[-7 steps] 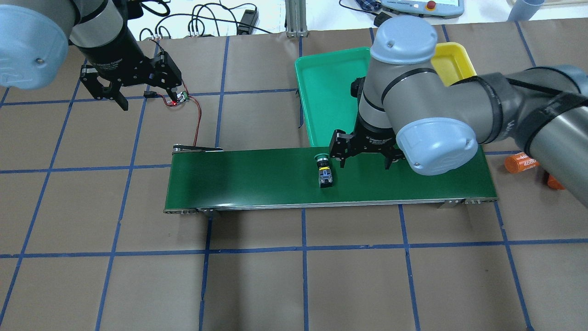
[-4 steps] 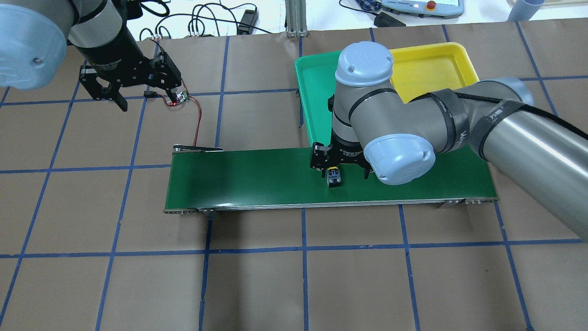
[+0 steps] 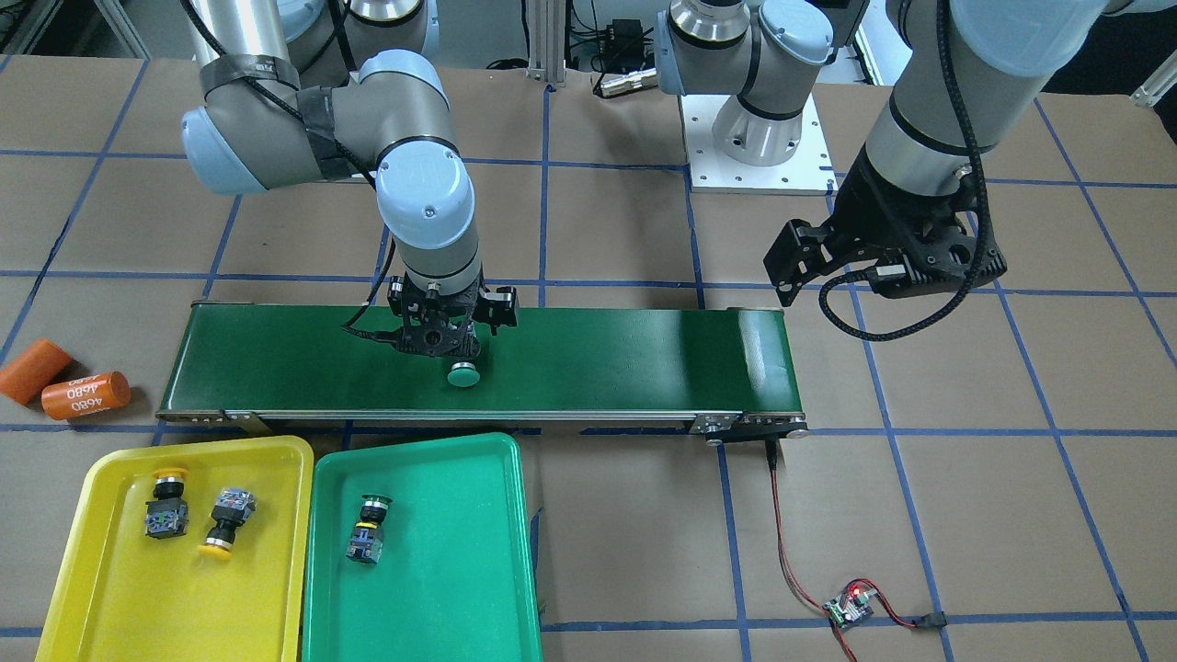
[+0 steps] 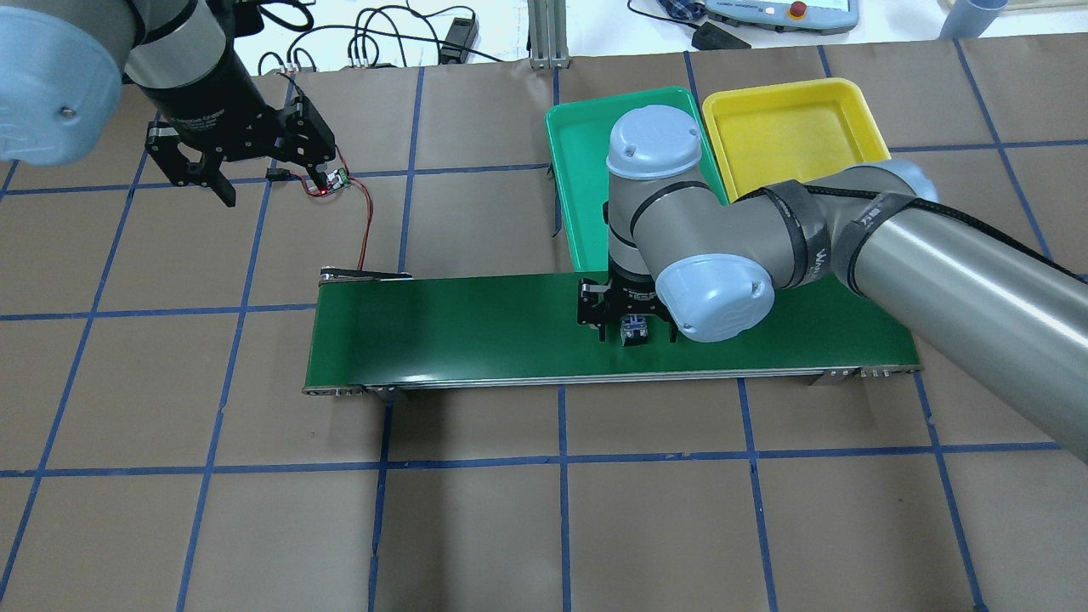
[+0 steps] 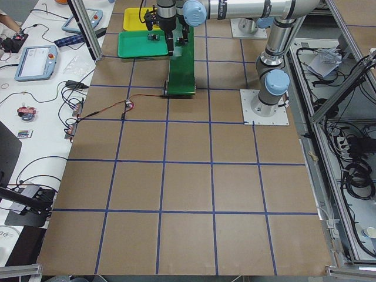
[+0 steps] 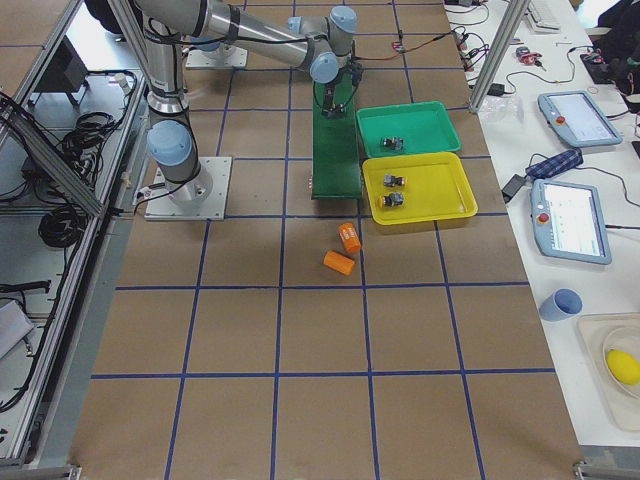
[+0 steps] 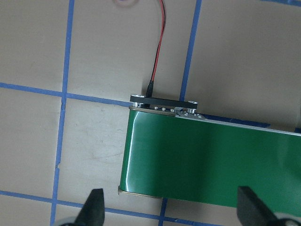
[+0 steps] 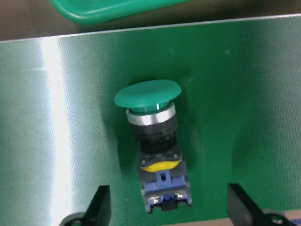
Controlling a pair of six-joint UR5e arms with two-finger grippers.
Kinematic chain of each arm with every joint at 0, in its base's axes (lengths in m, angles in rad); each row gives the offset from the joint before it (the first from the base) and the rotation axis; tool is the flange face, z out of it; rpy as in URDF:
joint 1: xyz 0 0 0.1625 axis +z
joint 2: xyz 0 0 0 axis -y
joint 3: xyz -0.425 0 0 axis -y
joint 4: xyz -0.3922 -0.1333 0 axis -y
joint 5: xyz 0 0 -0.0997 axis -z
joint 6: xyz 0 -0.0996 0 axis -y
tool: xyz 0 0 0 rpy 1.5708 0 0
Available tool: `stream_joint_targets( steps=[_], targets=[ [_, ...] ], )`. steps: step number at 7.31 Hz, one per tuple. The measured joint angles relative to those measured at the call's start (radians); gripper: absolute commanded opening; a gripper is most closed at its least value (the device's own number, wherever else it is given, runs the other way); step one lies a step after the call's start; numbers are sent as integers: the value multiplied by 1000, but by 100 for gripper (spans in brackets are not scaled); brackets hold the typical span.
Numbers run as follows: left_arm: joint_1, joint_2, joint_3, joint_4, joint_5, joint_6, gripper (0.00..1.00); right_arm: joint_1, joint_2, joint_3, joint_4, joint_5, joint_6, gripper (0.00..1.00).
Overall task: Sort buttons by color to trays
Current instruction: 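Lower the right gripper onto the green-capped button on the belt and grasp it, then lift the green-capped button into the green tray and release it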
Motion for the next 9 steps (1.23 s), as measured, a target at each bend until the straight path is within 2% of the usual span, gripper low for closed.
stream_joint_targets(
  steps=[3,5,7,9],
  targets=[
    [0,-2,0,1,-4,0,100,-26,3,-9,-4,-61,-8,0],
    [0,3,1,1,-1,0,100,-30,-6,-49,-5,-94,-13,0],
    [0,7,0,2,1,1,100,-32,4,-135,-9,-98,-21,0],
    [-1,11,-1,1,-1,0,100,-36,75,-248,-53,-116,-76,0]
  ],
)
